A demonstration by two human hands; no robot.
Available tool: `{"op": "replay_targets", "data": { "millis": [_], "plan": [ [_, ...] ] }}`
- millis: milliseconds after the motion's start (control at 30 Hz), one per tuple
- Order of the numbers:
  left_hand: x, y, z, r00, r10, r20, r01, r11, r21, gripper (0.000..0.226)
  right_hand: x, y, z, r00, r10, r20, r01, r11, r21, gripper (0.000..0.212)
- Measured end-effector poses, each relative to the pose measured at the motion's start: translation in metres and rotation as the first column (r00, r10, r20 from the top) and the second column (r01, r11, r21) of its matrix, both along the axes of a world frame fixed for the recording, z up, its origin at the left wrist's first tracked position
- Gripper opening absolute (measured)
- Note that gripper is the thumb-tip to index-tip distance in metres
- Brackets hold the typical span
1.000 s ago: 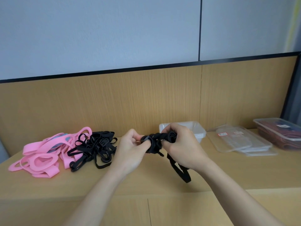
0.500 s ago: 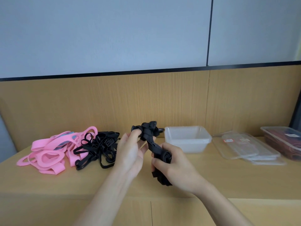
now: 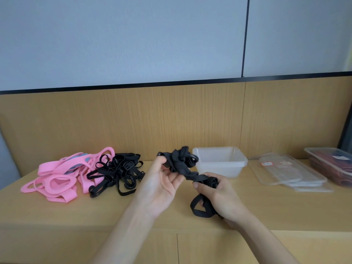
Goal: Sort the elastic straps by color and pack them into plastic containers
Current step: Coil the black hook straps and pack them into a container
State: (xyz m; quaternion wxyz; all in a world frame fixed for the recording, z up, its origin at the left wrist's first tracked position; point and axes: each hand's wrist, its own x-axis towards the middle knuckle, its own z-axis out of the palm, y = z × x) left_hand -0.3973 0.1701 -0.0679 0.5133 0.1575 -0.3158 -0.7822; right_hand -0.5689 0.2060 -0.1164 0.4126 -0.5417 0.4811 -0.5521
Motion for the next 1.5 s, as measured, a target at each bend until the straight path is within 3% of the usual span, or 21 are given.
{"op": "replay_targets", "data": {
  "millis": [267, 400, 533, 700, 800, 967, 1167, 1267, 1367, 1500],
  "plan": [
    [0.015, -0.003, -0.018, 0.945, -0.103, 0.310, 0.183, 0.953, -0.240, 0.011, -0.006, -0.005, 0.002, 1.000, 0.013, -0.017, -0.012, 0.999, 0.052, 0.013],
    [0.020, -0.004, -0.025, 0.870, -0.048, 0.490, 0.219, 0.929, -0.298, 0.014, -0.002, -0.004, 0.007, 0.994, -0.044, -0.097, 0.043, 0.999, -0.014, 0.019],
    [0.021, -0.002, -0.031, 0.731, 0.063, 0.680, 0.255, 0.899, -0.357, 0.017, -0.002, -0.005, 0.011, 0.978, -0.114, -0.174, 0.101, 0.991, -0.086, 0.023],
    [0.017, 0.002, -0.047, 0.623, 0.230, 0.747, 0.130, 0.912, -0.389, 0.024, 0.006, -0.003, 0.009, 0.944, -0.176, -0.278, 0.141, 0.980, -0.144, 0.033],
    [0.014, 0.002, -0.048, 0.577, 0.337, 0.744, 0.088, 0.880, -0.467, 0.027, 0.011, 0.000, 0.012, 0.941, -0.182, -0.284, 0.134, 0.974, -0.180, 0.036],
    [0.010, 0.000, -0.044, 0.625, 0.371, 0.687, 0.004, 0.878, -0.478, 0.023, 0.016, 0.008, 0.023, 0.950, -0.182, -0.255, 0.120, 0.963, -0.240, 0.038],
    [0.005, -0.010, -0.047, 0.536, 0.565, 0.628, -0.265, 0.818, -0.510, 0.028, 0.028, 0.021, 0.028, 0.974, -0.113, -0.196, 0.059, 0.962, -0.266, 0.034],
    [0.002, -0.015, -0.045, 0.524, 0.616, 0.588, -0.414, 0.788, -0.456, 0.025, 0.035, 0.026, 0.022, 0.982, -0.104, -0.159, 0.059, 0.962, -0.265, 0.049],
    [-0.002, -0.018, -0.041, 0.608, 0.594, 0.527, -0.489, 0.803, -0.342, 0.021, 0.045, 0.032, 0.012, 0.989, -0.068, -0.135, 0.028, 0.962, -0.272, 0.059],
    [-0.007, -0.018, -0.035, 0.770, 0.514, 0.379, -0.484, 0.857, -0.178, 0.011, 0.051, 0.036, 0.002, 0.979, -0.134, -0.153, 0.080, 0.945, -0.317, 0.058]
  ]
}}
